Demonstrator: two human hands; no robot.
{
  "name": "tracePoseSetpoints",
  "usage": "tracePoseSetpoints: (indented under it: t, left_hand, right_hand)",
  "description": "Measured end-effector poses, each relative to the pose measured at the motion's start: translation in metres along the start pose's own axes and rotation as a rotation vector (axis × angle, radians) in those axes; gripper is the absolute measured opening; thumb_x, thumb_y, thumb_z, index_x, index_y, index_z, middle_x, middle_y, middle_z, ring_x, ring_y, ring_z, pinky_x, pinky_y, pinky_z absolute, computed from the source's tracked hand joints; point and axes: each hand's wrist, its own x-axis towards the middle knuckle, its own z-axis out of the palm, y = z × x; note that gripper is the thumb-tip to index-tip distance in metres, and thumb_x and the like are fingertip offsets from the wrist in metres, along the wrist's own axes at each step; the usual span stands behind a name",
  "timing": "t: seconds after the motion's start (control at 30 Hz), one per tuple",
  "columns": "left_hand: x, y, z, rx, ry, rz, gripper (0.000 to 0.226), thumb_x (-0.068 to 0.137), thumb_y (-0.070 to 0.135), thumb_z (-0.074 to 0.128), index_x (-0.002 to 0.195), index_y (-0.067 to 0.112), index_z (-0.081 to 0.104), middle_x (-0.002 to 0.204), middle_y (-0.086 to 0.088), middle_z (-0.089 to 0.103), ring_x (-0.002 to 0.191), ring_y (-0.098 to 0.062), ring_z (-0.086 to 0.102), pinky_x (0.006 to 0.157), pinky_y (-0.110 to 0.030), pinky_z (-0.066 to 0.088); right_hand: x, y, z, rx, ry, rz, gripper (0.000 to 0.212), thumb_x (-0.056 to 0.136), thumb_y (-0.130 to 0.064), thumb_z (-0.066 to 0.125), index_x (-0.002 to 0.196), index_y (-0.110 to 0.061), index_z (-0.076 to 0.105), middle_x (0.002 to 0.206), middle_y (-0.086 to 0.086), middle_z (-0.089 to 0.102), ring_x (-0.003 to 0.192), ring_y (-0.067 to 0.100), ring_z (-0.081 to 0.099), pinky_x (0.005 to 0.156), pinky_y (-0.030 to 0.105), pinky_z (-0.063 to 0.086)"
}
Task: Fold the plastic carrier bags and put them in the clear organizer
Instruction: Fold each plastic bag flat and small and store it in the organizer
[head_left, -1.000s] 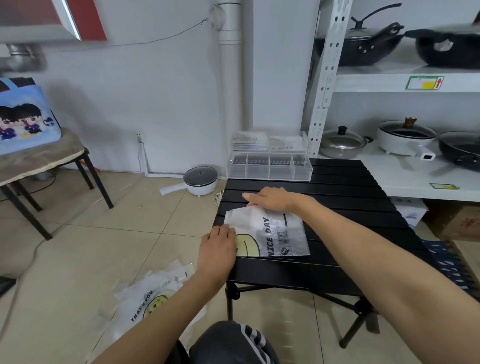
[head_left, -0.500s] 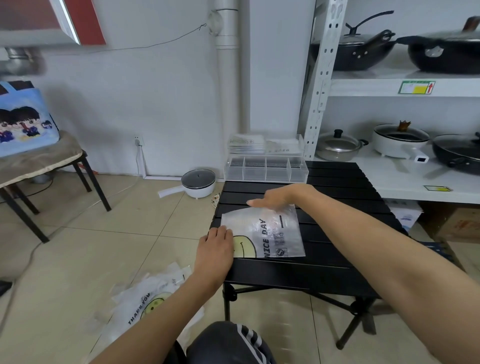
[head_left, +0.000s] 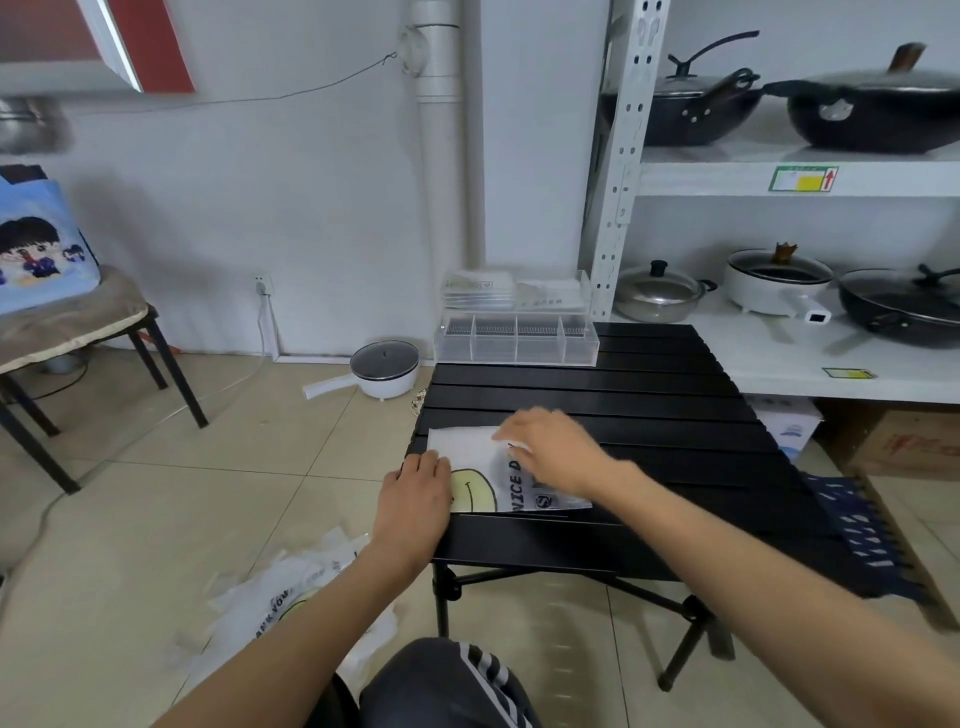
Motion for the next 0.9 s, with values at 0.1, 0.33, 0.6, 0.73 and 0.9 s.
tracePoseSetpoints:
  t: [0.1, 0.33, 0.6, 0.73, 0.9]
  left_hand:
    - [0.000, -0.002, 0.000, 0.000, 0.002, 0.007, 0.033, 0.092, 0.017, 0.048, 0.125, 0.016, 0.046, 0.134, -0.003, 0.046, 0.118, -0.023, 0.047, 0.089, -0.033, 0.044]
    - [0.002, -0.005, 0.001, 0.006, -0.011, 0.016, 0.034, 0.090, 0.016, 0.054, 0.123, 0.018, 0.048, 0.131, -0.001, 0.048, 0.116, -0.022, 0.048, 0.088, -0.034, 0.044]
    - [0.006, 0.015, -0.039, 0.003, -0.024, 0.373, 0.051, 0.097, 0.033, 0.042, 0.144, 0.014, 0.037, 0.155, -0.010, 0.027, 0.135, -0.029, 0.035, 0.109, -0.041, 0.032]
    - [0.012, 0.041, -0.049, 0.187, -0.079, 0.598, 0.048, 0.090, 0.014, 0.054, 0.136, 0.008, 0.041, 0.142, -0.016, 0.040, 0.122, -0.033, 0.045, 0.102, -0.043, 0.040]
    - [0.010, 0.068, -0.050, 0.362, -0.092, 0.601, 0.038, 0.088, 0.004, 0.059, 0.124, 0.000, 0.048, 0.117, -0.017, 0.053, 0.103, -0.031, 0.053, 0.081, -0.038, 0.047]
  right_hand:
    - [-0.025, -0.001, 0.027, -0.010, 0.026, 0.064, 0.035, 0.101, -0.026, 0.041, 0.131, -0.026, 0.059, 0.139, -0.004, 0.054, 0.125, 0.021, 0.050, 0.104, 0.038, 0.041]
    - [-0.061, 0.010, 0.036, -0.036, 0.218, 0.450, 0.028, 0.098, -0.017, 0.041, 0.113, -0.021, 0.064, 0.136, -0.002, 0.053, 0.126, 0.014, 0.046, 0.119, 0.039, 0.012]
    - [-0.074, 0.012, 0.052, 0.086, 0.273, 0.383, 0.033, 0.101, -0.024, 0.042, 0.130, -0.029, 0.059, 0.137, -0.009, 0.052, 0.129, 0.011, 0.044, 0.118, 0.038, 0.017]
    - [-0.074, 0.013, 0.051, 0.093, 0.274, 0.388, 0.033, 0.101, -0.025, 0.043, 0.128, -0.030, 0.059, 0.136, -0.009, 0.053, 0.129, 0.013, 0.044, 0.115, 0.039, 0.020]
    - [-0.075, 0.013, 0.052, 0.100, 0.295, 0.364, 0.031, 0.101, -0.024, 0.044, 0.127, -0.028, 0.061, 0.133, -0.007, 0.055, 0.126, 0.015, 0.047, 0.112, 0.038, 0.027]
